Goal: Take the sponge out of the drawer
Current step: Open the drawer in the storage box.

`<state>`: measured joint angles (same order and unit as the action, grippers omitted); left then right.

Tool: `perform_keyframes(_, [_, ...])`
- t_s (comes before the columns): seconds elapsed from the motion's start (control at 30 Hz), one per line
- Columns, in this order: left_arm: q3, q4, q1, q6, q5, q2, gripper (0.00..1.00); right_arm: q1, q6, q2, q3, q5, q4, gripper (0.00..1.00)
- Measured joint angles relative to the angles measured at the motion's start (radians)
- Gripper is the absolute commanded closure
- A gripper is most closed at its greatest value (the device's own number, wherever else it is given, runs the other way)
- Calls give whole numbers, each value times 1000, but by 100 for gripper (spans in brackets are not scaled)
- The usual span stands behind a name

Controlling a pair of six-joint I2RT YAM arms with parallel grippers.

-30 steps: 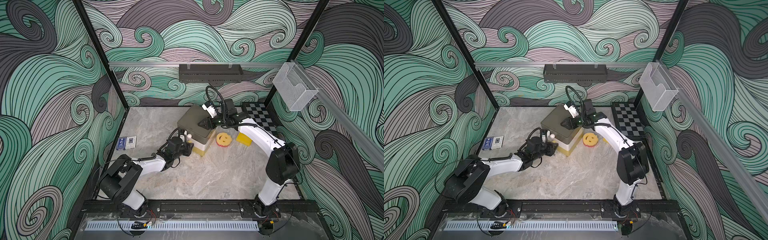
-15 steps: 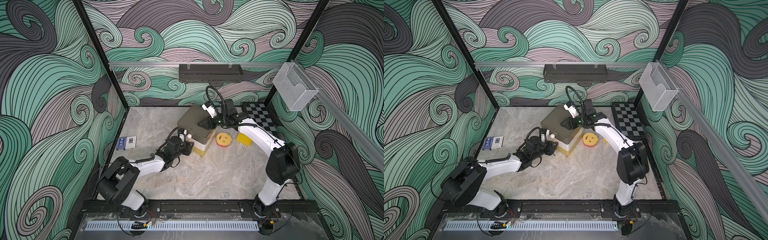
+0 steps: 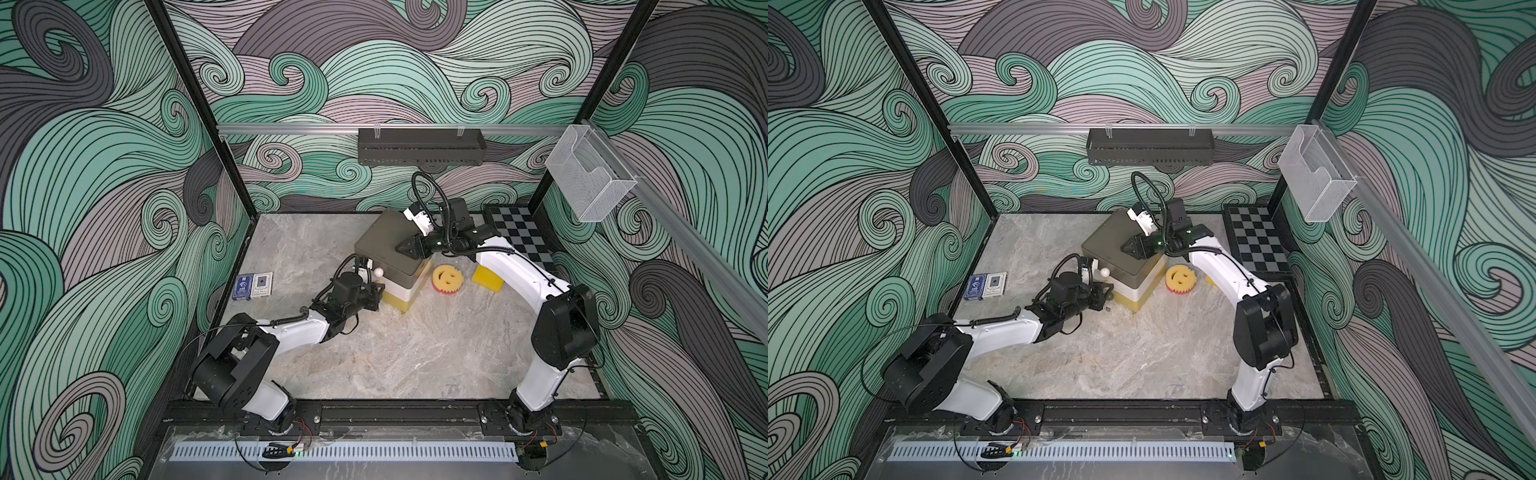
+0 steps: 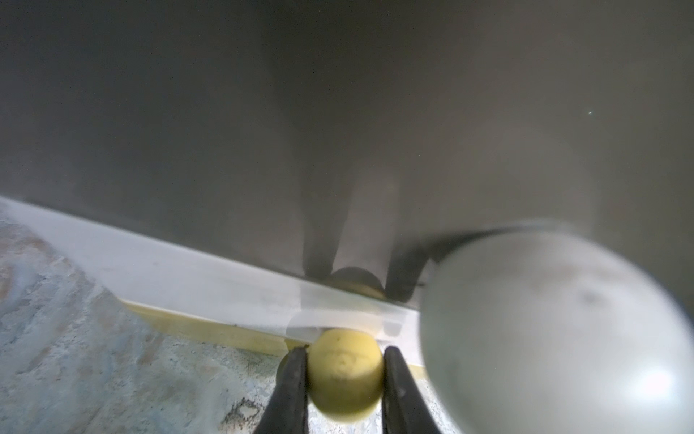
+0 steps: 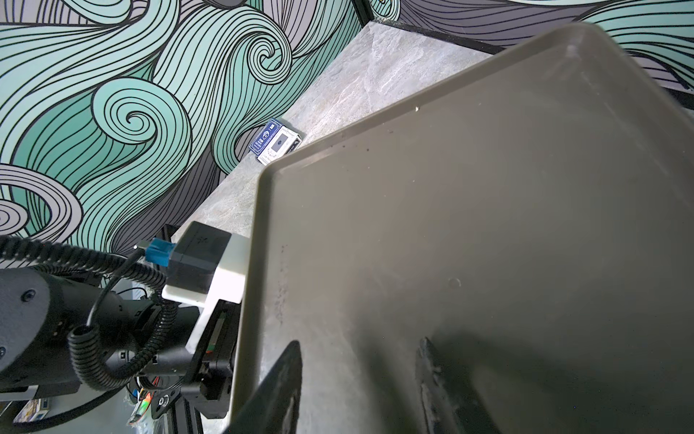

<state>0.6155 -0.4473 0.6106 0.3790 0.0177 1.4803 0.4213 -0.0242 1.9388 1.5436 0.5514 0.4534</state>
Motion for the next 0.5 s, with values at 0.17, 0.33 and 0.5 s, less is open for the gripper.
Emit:
perform_keyframes(0.17, [-67, 34, 0, 10, 13, -87, 85, 0, 0, 0, 0, 0, 0, 51])
perform_keyframes(0.33, [-200, 106, 1, 47, 16, -285, 85, -2, 1, 1, 0, 2, -2, 51])
perform_keyframes(0.5, [-282, 227, 7, 81, 17, -468, 85, -10, 3, 6, 2, 11, -4, 51])
